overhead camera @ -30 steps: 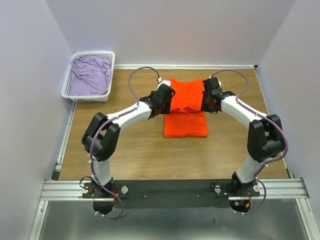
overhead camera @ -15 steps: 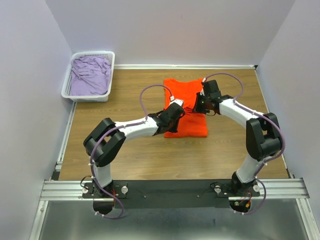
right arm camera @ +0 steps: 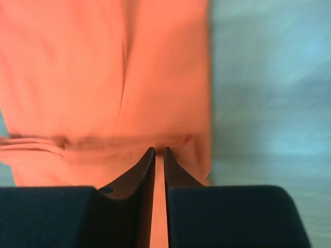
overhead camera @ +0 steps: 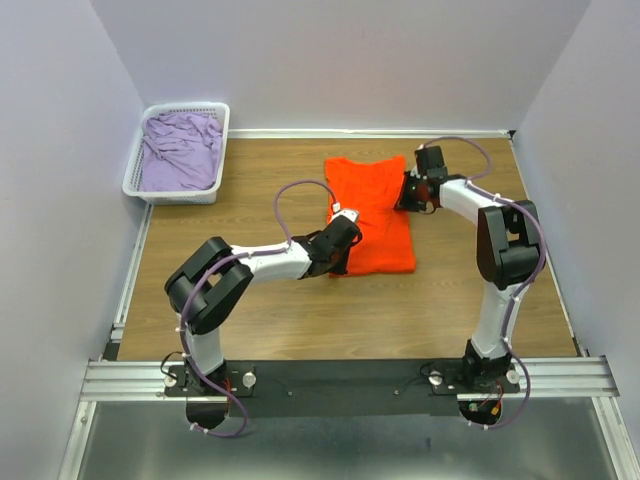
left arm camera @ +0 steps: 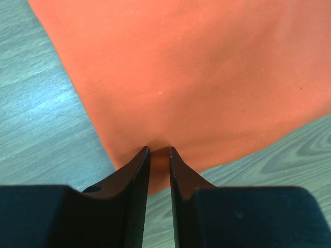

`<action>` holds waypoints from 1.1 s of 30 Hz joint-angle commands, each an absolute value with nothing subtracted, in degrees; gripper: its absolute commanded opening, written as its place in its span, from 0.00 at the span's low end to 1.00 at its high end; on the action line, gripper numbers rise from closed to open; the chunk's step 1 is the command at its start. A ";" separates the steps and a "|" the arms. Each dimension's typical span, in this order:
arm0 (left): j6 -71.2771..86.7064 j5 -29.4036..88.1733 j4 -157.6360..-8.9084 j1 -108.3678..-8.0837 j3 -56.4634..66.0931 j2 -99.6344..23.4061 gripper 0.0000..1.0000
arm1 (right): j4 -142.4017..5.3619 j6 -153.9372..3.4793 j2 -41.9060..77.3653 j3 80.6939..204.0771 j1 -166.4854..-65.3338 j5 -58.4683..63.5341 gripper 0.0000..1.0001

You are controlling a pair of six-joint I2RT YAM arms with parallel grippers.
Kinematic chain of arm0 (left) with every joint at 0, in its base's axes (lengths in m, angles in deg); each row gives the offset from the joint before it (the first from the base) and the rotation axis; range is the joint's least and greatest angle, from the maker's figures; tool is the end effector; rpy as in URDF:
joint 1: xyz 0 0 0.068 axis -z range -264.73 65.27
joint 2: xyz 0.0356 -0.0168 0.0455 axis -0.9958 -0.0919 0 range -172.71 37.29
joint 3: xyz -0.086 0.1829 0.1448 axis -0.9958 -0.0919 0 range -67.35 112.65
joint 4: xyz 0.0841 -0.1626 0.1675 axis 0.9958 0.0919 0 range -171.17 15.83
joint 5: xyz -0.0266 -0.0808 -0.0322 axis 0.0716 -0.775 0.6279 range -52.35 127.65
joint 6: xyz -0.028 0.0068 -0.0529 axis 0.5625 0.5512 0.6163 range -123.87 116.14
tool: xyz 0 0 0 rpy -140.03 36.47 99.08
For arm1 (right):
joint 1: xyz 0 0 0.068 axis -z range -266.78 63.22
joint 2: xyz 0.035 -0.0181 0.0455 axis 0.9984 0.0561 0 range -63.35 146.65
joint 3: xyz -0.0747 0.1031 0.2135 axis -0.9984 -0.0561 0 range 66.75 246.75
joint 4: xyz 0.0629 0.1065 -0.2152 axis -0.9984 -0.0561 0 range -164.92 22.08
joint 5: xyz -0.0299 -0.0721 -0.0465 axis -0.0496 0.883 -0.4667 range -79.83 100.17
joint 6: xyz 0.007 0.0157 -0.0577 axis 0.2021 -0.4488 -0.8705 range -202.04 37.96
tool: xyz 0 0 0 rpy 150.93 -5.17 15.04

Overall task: Fold and stack the t-shirts
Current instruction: Fold the tshirt

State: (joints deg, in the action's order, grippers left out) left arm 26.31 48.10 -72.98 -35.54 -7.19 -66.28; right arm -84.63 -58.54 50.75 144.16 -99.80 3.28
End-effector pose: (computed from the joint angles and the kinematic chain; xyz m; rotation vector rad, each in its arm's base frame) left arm 0.2402 -0.2659 0.1384 0.3326 2.4667 -0.3780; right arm 0.3973 0.0973 0.1468 0.1818 2.5353 0.4087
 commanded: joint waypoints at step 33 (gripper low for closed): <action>31.12 48.28 -70.71 -35.42 -18.23 -58.51 0.29 | -71.18 -59.37 62.00 149.81 -97.07 -28.06 0.32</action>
State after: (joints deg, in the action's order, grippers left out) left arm 30.13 48.08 -76.26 -35.54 -16.59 -59.20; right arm -72.94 -58.30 61.53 148.05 -99.41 -30.99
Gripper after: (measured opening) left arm 0.291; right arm 0.306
